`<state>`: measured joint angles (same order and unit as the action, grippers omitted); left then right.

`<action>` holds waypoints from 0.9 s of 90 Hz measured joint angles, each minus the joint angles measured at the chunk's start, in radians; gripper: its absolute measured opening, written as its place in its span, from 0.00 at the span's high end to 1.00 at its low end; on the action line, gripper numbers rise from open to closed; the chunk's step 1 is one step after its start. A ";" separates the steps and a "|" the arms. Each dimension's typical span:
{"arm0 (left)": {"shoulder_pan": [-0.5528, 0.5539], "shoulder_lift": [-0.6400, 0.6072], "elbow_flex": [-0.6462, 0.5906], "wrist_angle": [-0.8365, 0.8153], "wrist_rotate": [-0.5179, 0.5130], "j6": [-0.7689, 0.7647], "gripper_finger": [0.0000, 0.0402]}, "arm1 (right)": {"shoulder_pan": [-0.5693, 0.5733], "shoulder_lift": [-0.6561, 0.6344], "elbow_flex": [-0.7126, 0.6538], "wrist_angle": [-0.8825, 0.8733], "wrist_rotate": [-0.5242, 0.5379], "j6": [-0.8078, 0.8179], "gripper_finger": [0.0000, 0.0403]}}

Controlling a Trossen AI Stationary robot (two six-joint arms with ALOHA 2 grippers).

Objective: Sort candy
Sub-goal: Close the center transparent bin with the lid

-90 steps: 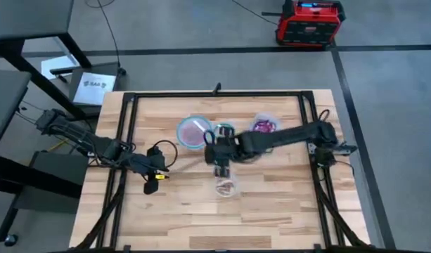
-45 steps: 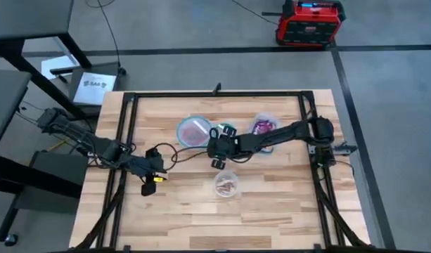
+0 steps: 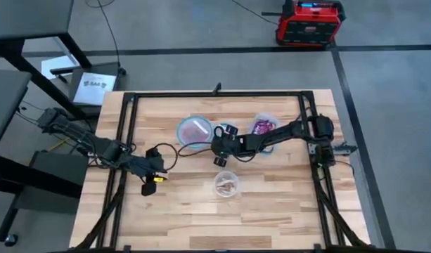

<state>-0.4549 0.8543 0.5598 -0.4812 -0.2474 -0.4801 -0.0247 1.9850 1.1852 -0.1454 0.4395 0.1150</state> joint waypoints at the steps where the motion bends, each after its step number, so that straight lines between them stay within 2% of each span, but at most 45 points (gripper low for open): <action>1: 0.000 0.000 0.000 0.000 0.000 0.000 0.72 | -0.001 0.000 -0.002 0.000 0.000 0.000 0.62; 15: 0.000 0.000 0.000 0.000 0.000 0.000 0.72 | -0.004 0.000 -0.020 0.049 -0.001 -0.016 0.63; 36: 0.000 0.000 0.000 0.001 -0.004 0.011 0.72 | 0.006 0.072 -0.024 0.108 -0.007 -0.172 0.67; 60: 0.000 0.000 -0.001 -0.001 -0.003 0.008 0.72 | 0.007 0.092 -0.020 0.134 0.067 -0.195 0.75; 81: 0.000 0.000 -0.001 0.000 -0.003 0.013 0.72 | 0.021 0.095 -0.021 0.089 0.209 -0.242 0.78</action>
<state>-0.4549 0.8543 0.5587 -0.4816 -0.2508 -0.4675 -0.0042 2.0804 1.1640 -0.0562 0.6484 -0.1272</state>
